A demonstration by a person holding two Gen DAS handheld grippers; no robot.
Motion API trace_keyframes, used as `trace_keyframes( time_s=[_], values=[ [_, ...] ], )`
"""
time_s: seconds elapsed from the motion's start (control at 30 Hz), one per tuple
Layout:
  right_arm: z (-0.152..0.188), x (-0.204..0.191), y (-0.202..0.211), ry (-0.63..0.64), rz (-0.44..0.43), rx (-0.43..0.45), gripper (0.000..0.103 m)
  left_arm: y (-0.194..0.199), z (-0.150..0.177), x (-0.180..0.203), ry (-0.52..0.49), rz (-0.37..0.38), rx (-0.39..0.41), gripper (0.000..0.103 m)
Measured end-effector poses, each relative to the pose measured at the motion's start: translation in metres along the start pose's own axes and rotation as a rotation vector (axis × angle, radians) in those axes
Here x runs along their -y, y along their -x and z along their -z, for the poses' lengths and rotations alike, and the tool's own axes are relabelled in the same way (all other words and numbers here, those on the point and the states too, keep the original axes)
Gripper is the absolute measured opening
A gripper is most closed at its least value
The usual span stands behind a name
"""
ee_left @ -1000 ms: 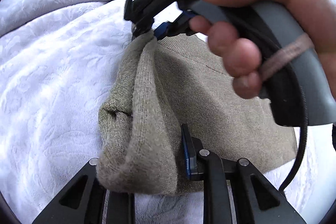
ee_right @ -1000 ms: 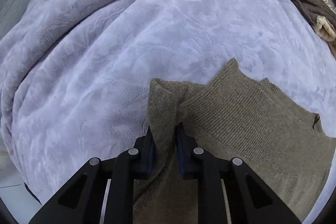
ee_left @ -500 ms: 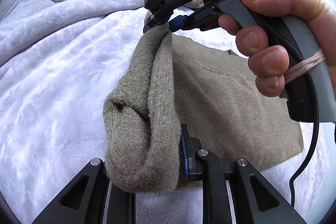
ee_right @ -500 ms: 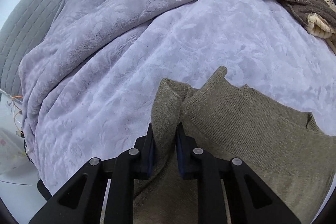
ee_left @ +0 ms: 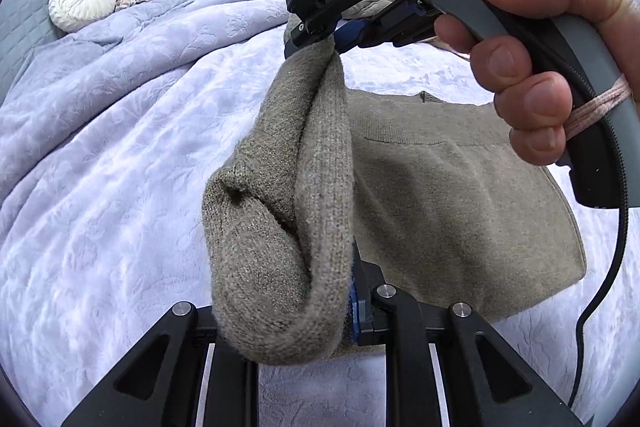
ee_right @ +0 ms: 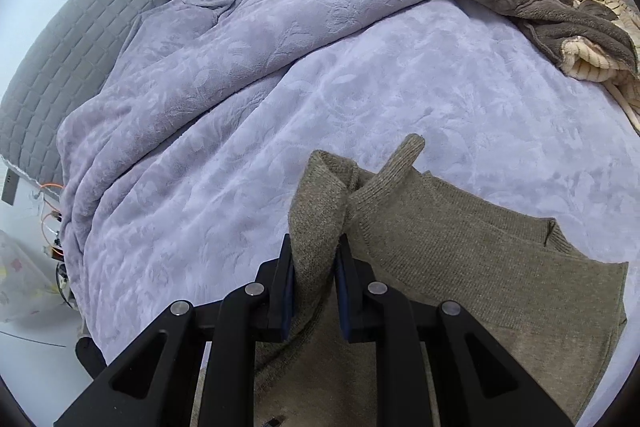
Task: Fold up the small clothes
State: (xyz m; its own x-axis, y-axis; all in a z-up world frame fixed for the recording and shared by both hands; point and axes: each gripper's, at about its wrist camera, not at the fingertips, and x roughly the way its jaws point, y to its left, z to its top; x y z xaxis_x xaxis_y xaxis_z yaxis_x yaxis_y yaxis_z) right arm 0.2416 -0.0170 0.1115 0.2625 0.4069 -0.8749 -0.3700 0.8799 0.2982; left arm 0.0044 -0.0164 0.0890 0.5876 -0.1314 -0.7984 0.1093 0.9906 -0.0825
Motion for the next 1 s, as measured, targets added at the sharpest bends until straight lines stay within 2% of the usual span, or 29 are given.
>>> trace_keyframes(
  time_s=[0.43, 0.57, 0.73, 1.0],
  values=[
    [0.015, 0.039, 0.045, -0.026, -0.018, 0.035, 0.019, 0.005, -0.009, 0.047, -0.056, -0.052, -0.025, 0.021],
    [0.02, 0.05, 0.055, -0.035, -0.025, 0.052, 0.019, -0.002, -0.015, 0.051, -0.077, -0.063, -0.017, 0.021],
    [0.026, 0.07, 0.066, -0.034, -0.018, 0.055, 0.019, 0.009, -0.018, 0.074, -0.11, -0.05, -0.012, 0.021],
    [0.036, 0.098, 0.081, -0.034, 0.002, 0.06, 0.019, 0.002, -0.025, 0.095, -0.156, -0.049, -0.026, 0.021]
  ],
)
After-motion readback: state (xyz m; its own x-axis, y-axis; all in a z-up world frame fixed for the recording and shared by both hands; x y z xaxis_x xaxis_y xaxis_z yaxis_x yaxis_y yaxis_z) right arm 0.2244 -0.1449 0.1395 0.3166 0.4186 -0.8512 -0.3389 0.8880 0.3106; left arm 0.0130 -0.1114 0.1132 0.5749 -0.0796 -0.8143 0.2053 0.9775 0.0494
